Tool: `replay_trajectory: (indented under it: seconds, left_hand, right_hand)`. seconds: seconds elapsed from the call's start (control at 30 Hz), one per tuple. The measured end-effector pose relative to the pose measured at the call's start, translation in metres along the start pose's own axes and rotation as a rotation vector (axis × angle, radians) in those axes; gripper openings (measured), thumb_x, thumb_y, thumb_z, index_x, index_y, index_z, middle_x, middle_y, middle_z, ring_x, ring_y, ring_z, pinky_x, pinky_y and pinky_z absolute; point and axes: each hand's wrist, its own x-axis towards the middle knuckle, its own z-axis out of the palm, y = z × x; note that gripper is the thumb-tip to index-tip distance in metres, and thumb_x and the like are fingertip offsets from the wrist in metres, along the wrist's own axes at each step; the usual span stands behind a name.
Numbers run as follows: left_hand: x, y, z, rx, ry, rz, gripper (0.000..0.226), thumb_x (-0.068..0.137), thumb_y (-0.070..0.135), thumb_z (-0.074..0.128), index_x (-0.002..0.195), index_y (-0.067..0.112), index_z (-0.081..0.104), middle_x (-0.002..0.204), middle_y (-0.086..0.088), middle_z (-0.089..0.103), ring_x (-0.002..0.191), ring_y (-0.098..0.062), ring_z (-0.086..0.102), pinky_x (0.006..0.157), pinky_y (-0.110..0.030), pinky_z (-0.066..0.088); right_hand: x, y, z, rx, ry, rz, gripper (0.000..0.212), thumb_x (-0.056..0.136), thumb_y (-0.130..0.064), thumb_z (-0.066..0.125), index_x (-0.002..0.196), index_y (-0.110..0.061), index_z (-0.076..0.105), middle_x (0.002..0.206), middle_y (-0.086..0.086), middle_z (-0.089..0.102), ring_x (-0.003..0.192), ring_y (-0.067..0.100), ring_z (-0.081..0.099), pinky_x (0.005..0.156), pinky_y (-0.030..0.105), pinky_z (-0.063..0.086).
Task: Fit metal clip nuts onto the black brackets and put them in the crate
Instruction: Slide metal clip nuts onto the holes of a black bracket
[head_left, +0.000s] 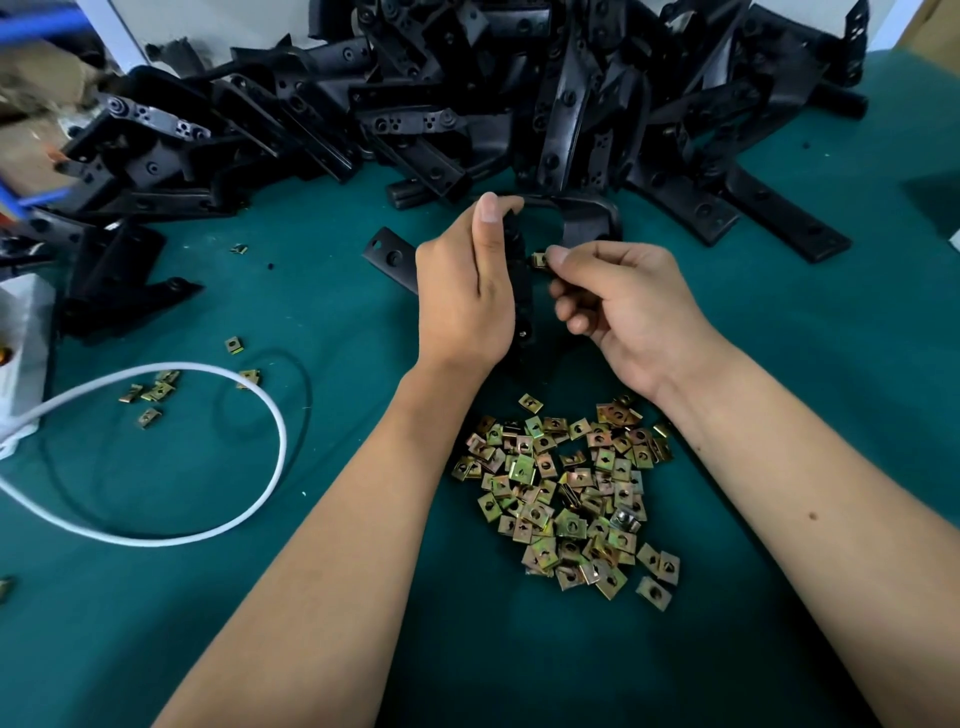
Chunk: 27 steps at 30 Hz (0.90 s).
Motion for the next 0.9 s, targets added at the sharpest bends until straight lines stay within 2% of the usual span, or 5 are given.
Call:
replay_trajectory:
  seconds: [0.17, 0.27, 0.47, 0.7, 0.9]
  left_hand:
    - [-0.0008, -0.0001, 0.0009, -0.010, -0.010, -0.009, 0.054, 0.110, 0.033, 0.027, 0.116, 0.007, 0.074, 0.082, 0.009, 0.068, 0.080, -0.006, 0.064, 0.068, -0.012, 0.044]
    - [-0.0008, -0.0004, 0.0000, -0.007, -0.014, -0.005, 0.053, 0.110, 0.033, 0.027, 0.117, 0.008, 0.074, 0.083, 0.000, 0.072, 0.079, -0.004, 0.064, 0.067, -0.016, 0.045]
    - [-0.0013, -0.0013, 0.0014, 0.028, -0.041, 0.027, 0.051, 0.110, 0.031, 0.029, 0.119, 0.007, 0.073, 0.083, 0.014, 0.066, 0.072, 0.011, 0.059, 0.067, -0.008, 0.038]
    - [-0.0017, -0.0004, 0.0015, 0.065, -0.033, 0.045, 0.054, 0.110, 0.033, 0.028, 0.121, 0.006, 0.073, 0.065, 0.025, 0.052, 0.062, 0.009, 0.056, 0.063, -0.005, 0.034]
    - [-0.0016, -0.0003, 0.0018, 0.017, -0.006, 0.010, 0.055, 0.109, 0.034, 0.027, 0.120, 0.008, 0.074, 0.063, 0.021, 0.054, 0.062, 0.007, 0.055, 0.063, -0.008, 0.034]
  right_hand:
    - [-0.0010, 0.0001, 0.0014, -0.022, -0.005, -0.011, 0.013, 0.094, -0.007, 0.071, 0.082, -0.004, 0.071, 0.060, 0.002, 0.063, 0.049, 0.010, 0.056, 0.043, 0.018, 0.041]
    - [-0.0008, 0.0001, 0.0014, -0.035, -0.008, -0.015, 0.014, 0.094, -0.007, 0.072, 0.080, -0.005, 0.071, 0.059, 0.002, 0.062, 0.048, 0.011, 0.055, 0.042, 0.018, 0.040]
    - [-0.0001, 0.0018, 0.0016, -0.068, -0.002, -0.040, 0.017, 0.094, -0.007, 0.072, 0.077, -0.005, 0.070, 0.059, 0.002, 0.061, 0.048, 0.013, 0.054, 0.041, 0.020, 0.039]
    - [-0.0006, 0.0019, 0.0011, -0.102, -0.023, -0.088, 0.017, 0.095, -0.007, 0.071, 0.079, -0.003, 0.071, 0.061, 0.003, 0.062, 0.049, 0.014, 0.056, 0.041, 0.021, 0.041]
    - [-0.0006, 0.0021, 0.0027, -0.086, -0.054, -0.127, 0.020, 0.102, -0.009, 0.061, 0.091, 0.003, 0.072, 0.072, 0.012, 0.066, 0.053, 0.018, 0.060, 0.043, 0.024, 0.046]
